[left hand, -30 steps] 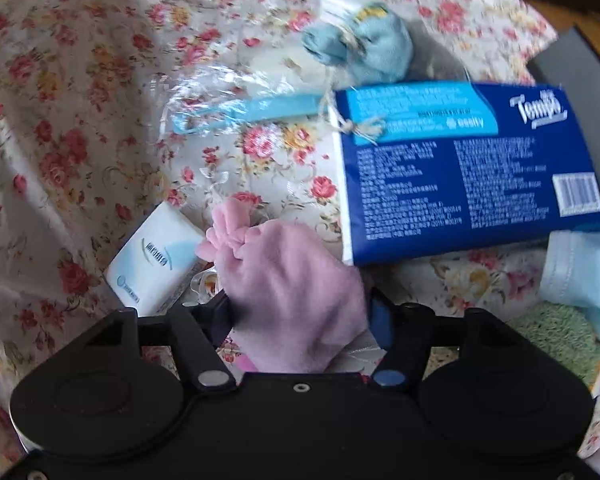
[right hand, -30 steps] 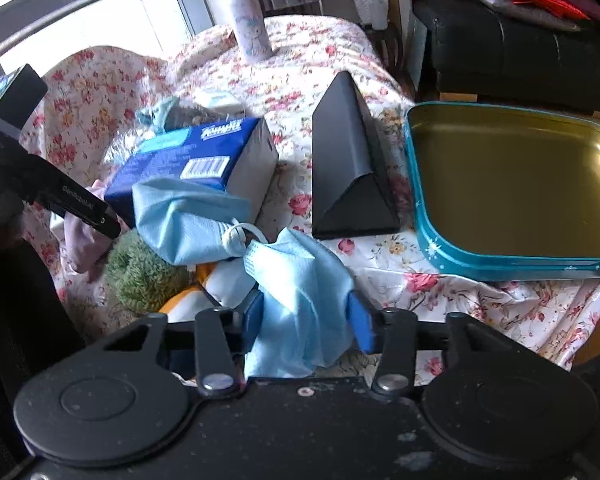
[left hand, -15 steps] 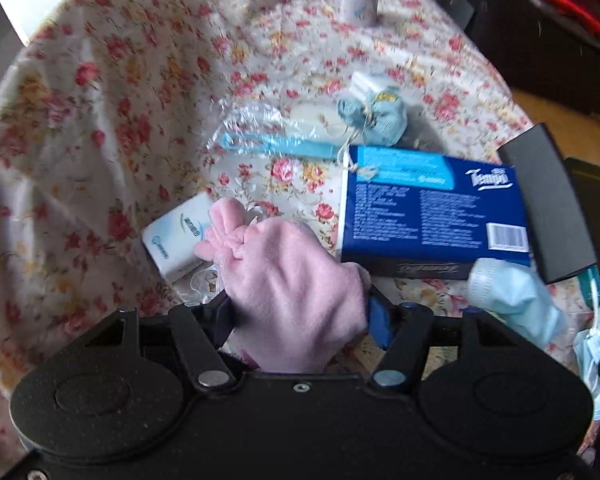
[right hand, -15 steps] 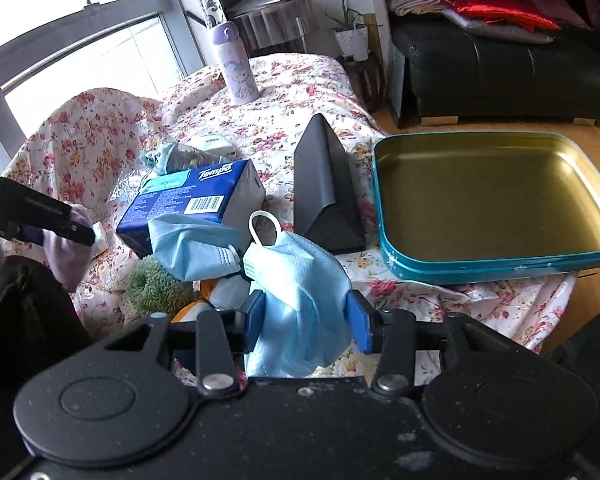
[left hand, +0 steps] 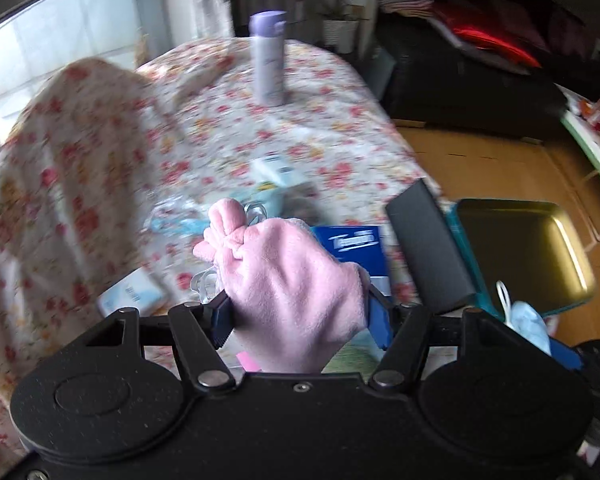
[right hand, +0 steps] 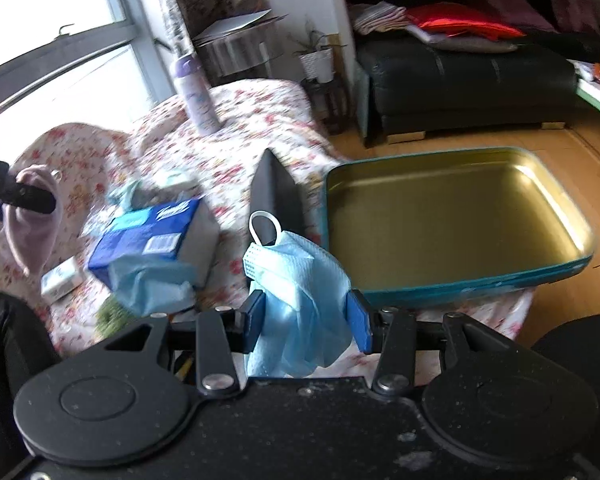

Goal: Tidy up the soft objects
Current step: 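Carry the blue mask and pink pouch over the gold tray with both tools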

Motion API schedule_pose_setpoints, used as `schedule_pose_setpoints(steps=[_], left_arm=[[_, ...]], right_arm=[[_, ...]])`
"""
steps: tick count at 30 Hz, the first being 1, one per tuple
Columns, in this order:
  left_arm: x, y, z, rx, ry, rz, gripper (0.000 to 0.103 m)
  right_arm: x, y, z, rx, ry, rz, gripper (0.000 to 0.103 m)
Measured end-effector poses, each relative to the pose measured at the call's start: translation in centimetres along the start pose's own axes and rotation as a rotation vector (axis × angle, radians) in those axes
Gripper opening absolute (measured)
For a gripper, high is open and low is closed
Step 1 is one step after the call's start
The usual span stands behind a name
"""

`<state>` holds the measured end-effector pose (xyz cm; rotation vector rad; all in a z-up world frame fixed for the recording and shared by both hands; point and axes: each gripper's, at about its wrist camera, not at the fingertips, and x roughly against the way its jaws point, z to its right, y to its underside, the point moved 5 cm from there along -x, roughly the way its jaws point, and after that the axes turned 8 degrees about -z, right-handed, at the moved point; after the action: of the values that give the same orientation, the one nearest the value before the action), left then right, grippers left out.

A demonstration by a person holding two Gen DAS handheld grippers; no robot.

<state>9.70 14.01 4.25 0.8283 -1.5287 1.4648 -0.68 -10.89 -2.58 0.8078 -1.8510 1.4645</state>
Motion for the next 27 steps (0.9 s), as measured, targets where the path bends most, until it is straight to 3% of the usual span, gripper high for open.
schedule_pose_setpoints(steps=[17,27], left_arm=[[-1.9,-1.2,11.1,-0.219,0.063,-0.035,0.06],[-4.0,-3.1,17.2,-0.26,0.113,-0.048,0.06]], right_arm=[[-1.8,-6.4,12.3,-0.2,0.27,0.132,0.044],[-2.9,-7.1,14.4,-0.271,0.33,0.21,0.045]])
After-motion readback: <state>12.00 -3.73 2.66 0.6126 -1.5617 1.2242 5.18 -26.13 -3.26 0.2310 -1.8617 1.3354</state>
